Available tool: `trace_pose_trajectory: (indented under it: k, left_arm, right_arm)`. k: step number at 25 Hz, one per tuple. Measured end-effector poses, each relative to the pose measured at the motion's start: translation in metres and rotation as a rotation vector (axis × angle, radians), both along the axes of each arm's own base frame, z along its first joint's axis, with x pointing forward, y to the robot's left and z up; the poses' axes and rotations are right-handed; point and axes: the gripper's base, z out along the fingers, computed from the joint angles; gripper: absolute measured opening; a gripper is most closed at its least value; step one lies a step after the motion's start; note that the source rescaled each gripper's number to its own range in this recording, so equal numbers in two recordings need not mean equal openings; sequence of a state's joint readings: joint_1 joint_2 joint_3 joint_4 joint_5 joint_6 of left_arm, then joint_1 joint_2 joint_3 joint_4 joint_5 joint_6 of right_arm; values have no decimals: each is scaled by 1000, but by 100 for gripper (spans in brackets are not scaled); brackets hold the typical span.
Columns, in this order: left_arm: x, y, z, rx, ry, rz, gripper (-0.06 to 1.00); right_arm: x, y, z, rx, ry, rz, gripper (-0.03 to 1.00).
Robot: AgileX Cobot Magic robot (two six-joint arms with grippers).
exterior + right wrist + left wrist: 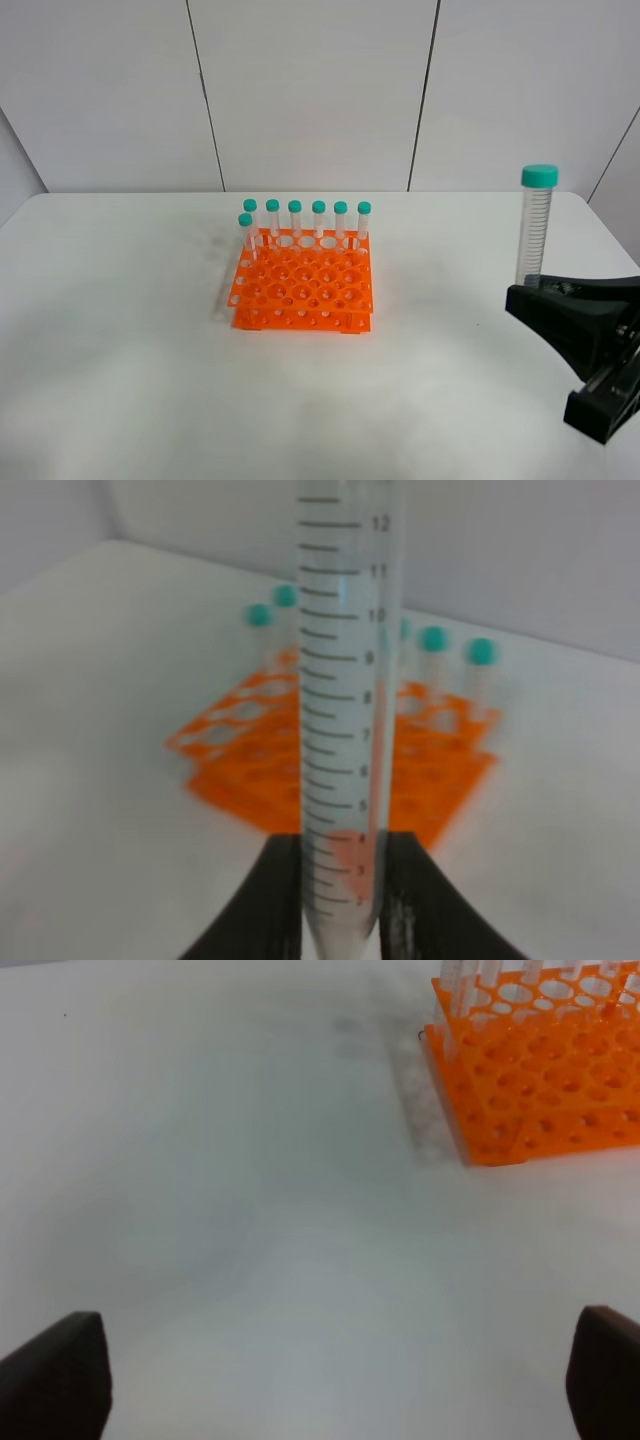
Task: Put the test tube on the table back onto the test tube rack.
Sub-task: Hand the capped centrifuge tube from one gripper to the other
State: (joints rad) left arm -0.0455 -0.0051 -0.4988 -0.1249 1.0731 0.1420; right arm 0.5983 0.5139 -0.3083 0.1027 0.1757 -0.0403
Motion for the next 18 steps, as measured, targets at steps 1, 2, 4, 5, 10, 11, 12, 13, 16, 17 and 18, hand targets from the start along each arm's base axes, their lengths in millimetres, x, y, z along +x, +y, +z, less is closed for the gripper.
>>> trace_pose_trajectory:
  k: [1,2,4,5,10,11,12,13,16,17,18]
  left_arm:
    - [0,0,0,0,0,0,100]
    - [0,0,0,0,0,0,100]
    - [0,0,0,0,0,0,100]
    - [0,0,0,0,0,0,100]
    - [0,0,0,0,0,0,100]
    - [0,0,0,0,0,0,100]
    - [0,0,0,0,0,0,100]
    - [0,0,0,0,0,0,100]
    - [0,0,0,0,0,0,100]
    - [0,0,0,0,0,0,100]
    - [0,0,0,0,0,0,100]
  right_arm:
    - [-3,4,0,-10,-8,55,3]
    - [-7,9,0,-14,-14,106,3]
    - [-15,17,0,-31,-34,223,3]
    - [-19,21,0,-45,-49,275,3]
    - [-28,28,0,-83,-92,401,3]
    - [-28,28,0,-87,-97,404,3]
    - [-28,28,0,-92,-101,404,3]
    - [-28,28,0,-99,-106,405,3]
    - [-28,28,0,-105,-118,405,3]
    - [-28,28,0,-108,-121,405,3]
    - [-28,28,-1,-114,-124,405,3]
